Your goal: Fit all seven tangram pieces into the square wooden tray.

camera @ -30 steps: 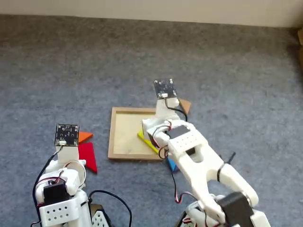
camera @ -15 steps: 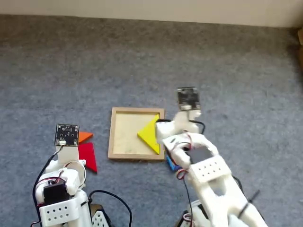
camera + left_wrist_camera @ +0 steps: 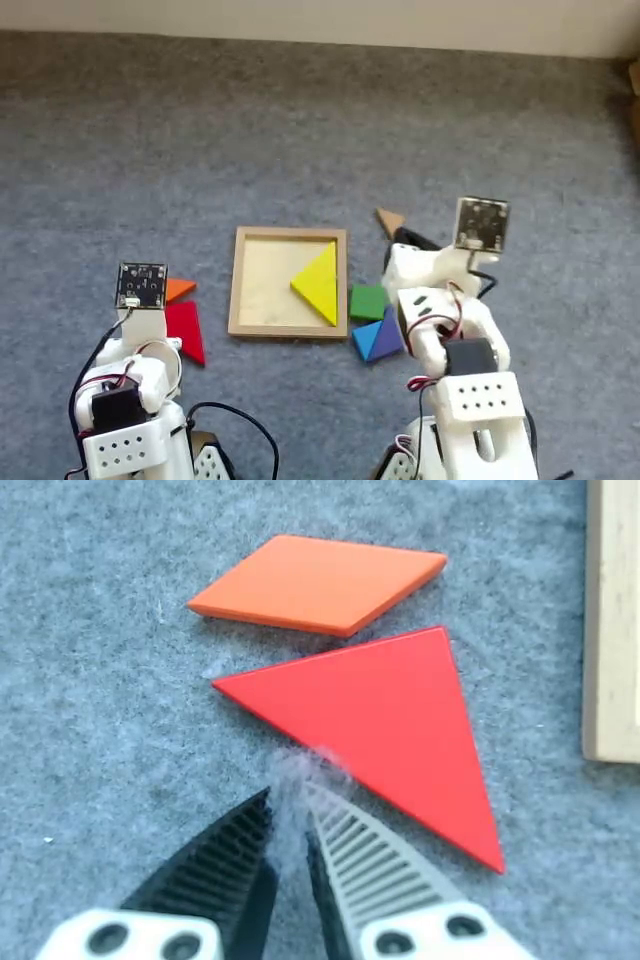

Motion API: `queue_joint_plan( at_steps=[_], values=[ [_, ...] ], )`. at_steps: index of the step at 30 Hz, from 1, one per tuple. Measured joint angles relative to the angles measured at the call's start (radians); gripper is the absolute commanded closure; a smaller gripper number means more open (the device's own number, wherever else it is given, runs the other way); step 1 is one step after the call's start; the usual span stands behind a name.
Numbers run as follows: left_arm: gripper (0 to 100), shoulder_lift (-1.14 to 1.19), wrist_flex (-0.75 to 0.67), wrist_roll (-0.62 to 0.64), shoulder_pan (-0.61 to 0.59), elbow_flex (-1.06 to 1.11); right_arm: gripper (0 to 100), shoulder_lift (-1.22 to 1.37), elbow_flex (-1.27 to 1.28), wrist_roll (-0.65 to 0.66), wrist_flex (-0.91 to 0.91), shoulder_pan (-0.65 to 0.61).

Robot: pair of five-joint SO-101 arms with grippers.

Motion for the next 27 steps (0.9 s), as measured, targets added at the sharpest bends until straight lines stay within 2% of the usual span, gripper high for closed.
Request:
queue_joint_plan(
  at_steps=[9, 12, 19, 27],
  values=[
    [99, 0.0, 0.0, 0.0, 0.0, 0.0, 98.9, -0.11, 0.098, 0.0, -0.005, 0.018],
    [99, 0.0, 0.0, 0.0, 0.002, 0.0, 98.9, -0.15, 0.172, 0.0, -0.072, 0.017],
    [99, 0.0, 0.0, -0.002, 0.236, 0.0, 98.9, -0.259, 0.338, 0.0, -0.281, 0.017],
    [99, 0.0, 0.0, 0.0, 0.374, 0.0, 98.9, -0.37, 0.381, 0.0, -0.301, 0.017]
  ],
)
